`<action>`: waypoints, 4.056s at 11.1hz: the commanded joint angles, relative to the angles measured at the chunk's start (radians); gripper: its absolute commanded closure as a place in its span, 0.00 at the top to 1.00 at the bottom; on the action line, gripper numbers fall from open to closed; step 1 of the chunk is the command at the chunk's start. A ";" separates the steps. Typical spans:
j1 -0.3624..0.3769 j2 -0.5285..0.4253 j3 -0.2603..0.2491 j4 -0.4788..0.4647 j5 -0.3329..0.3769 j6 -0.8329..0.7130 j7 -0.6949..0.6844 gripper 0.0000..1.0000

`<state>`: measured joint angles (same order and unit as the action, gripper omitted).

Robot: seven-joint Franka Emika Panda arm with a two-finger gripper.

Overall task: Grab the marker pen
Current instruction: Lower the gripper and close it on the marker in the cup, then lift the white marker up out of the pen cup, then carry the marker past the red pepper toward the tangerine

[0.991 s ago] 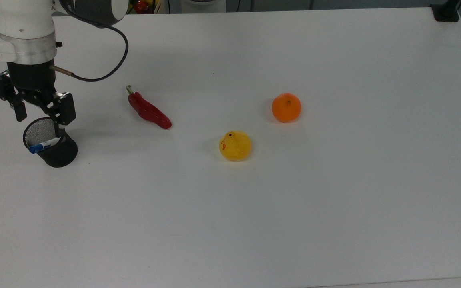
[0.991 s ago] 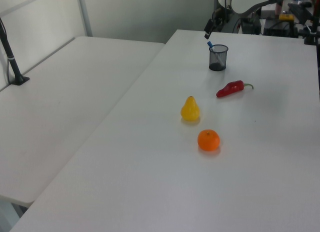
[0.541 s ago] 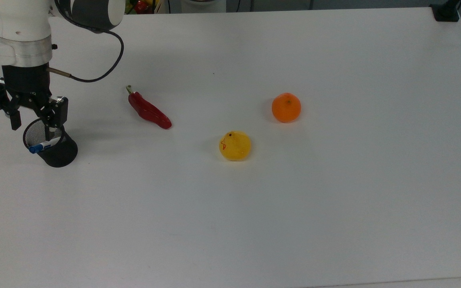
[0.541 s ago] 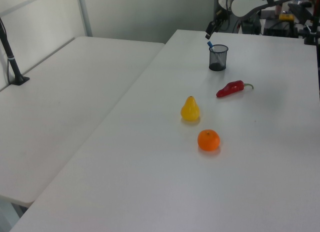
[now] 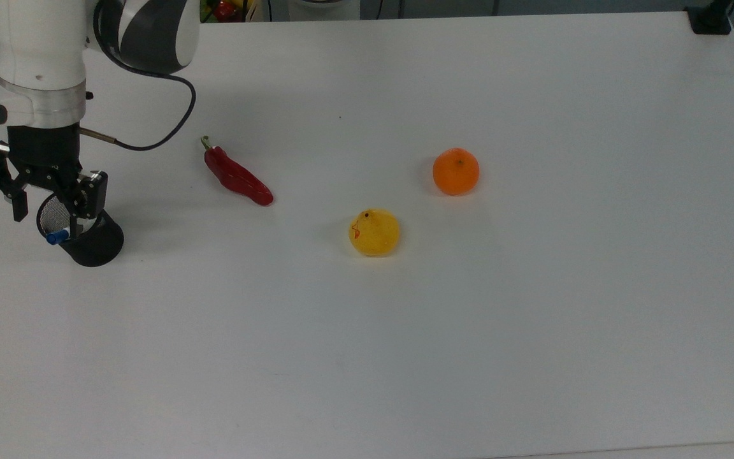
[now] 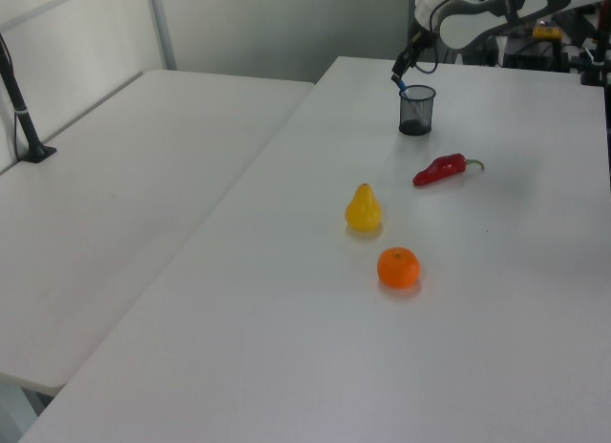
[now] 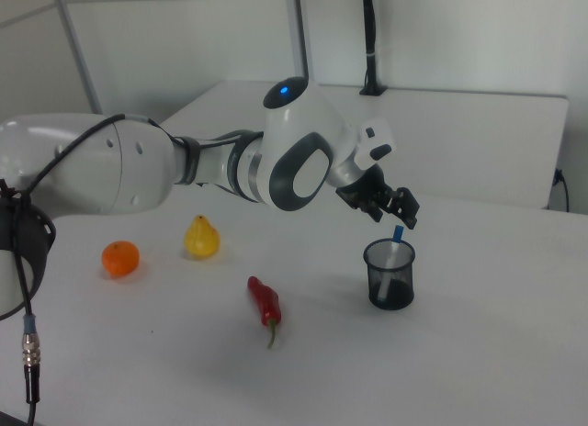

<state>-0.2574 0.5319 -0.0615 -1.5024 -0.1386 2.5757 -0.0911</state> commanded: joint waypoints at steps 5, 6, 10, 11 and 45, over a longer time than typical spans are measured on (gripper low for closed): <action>0.003 0.056 -0.001 0.039 -0.036 0.054 -0.009 0.24; 0.003 0.057 -0.001 0.039 -0.036 0.054 -0.009 0.16; 0.000 0.054 -0.001 0.039 -0.036 0.054 -0.015 0.03; -0.002 0.045 -0.001 0.041 -0.032 0.054 -0.012 0.03; 0.194 -0.135 0.112 0.014 0.221 -0.701 0.154 0.07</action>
<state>-0.0966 0.4138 0.0574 -1.4734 0.0982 1.9425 0.0821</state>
